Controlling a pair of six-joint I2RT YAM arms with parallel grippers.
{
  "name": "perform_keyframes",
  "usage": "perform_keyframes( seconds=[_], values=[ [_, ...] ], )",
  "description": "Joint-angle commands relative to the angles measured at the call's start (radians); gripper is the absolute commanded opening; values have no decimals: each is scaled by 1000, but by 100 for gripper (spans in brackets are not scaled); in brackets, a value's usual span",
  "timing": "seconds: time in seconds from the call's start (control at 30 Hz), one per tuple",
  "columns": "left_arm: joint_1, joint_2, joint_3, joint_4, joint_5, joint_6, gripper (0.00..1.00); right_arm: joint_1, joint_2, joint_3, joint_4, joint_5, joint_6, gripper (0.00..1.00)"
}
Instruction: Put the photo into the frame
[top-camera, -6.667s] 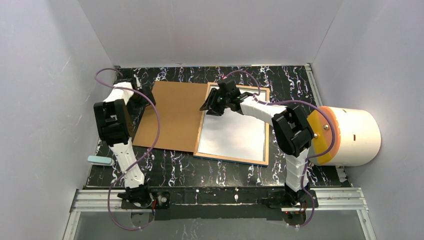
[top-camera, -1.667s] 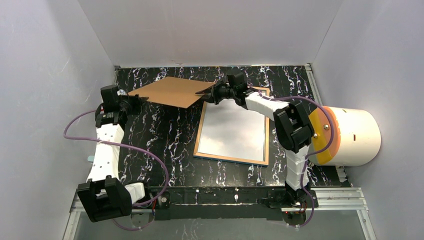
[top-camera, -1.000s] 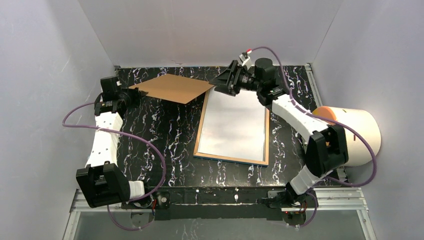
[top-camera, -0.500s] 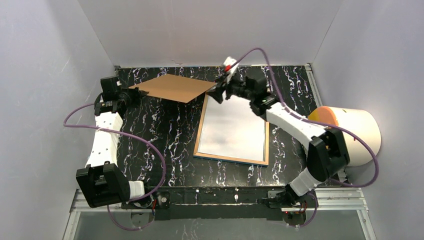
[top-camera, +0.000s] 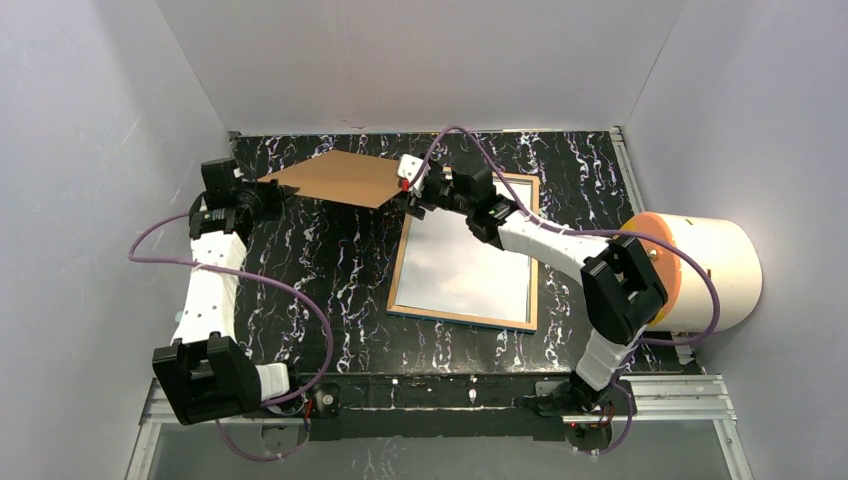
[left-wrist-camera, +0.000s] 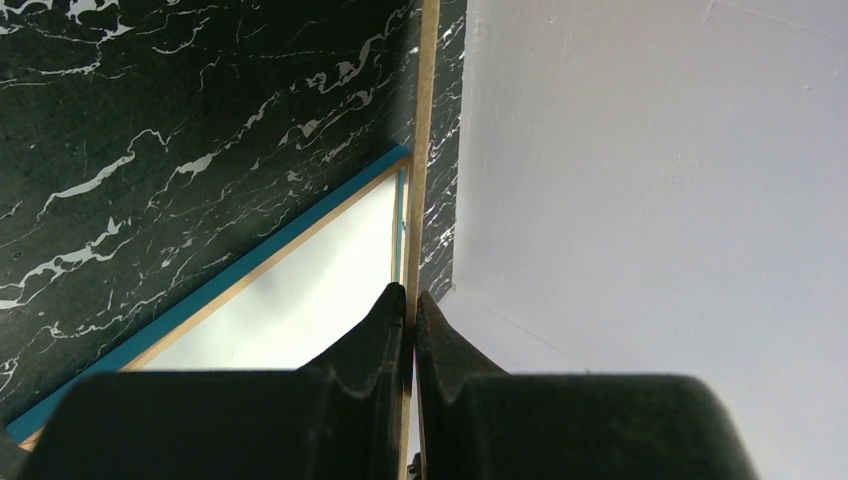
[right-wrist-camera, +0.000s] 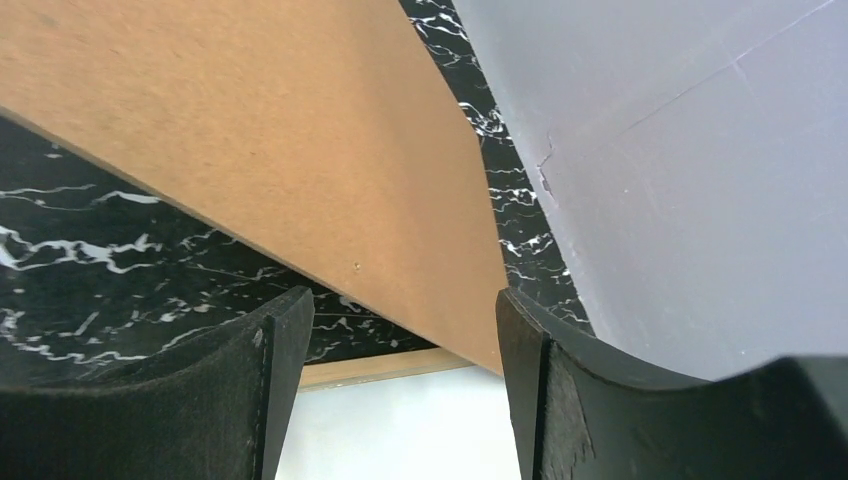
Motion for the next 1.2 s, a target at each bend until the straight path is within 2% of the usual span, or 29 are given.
perform_keyframes(
  seconds=[0.0, 0.27, 0.37, 0.43, 0.9, 0.97, 1.07, 1.17],
  values=[
    [0, -56, -13, 6, 36, -29, 0, -2, 47, 28, 81, 21, -104, 75],
    [-1, -59, 0, 2, 42, -32, 0, 3, 80, 12, 104, 0, -119, 68],
    [-1, -63, 5, -6, 39, -36, 0, 2, 97, 27, 114, 12, -123, 55],
    [0, -64, 8, -2, 39, -51, 0, 0, 111, 38, 131, 8, -127, 50],
    [-3, -44, 74, -17, 59, -53, 0, -11, 171, 85, 203, -11, -212, 48],
    [-3, -44, 77, -19, 59, -53, 0, -12, 177, 99, 203, -21, -216, 43],
    [-7, -45, 78, -21, 63, -55, 0, -12, 182, 117, 187, -31, -215, 29],
    [-9, -47, 81, -15, 70, -56, 0, -13, 179, 125, 182, -31, -197, 21]
  ],
)
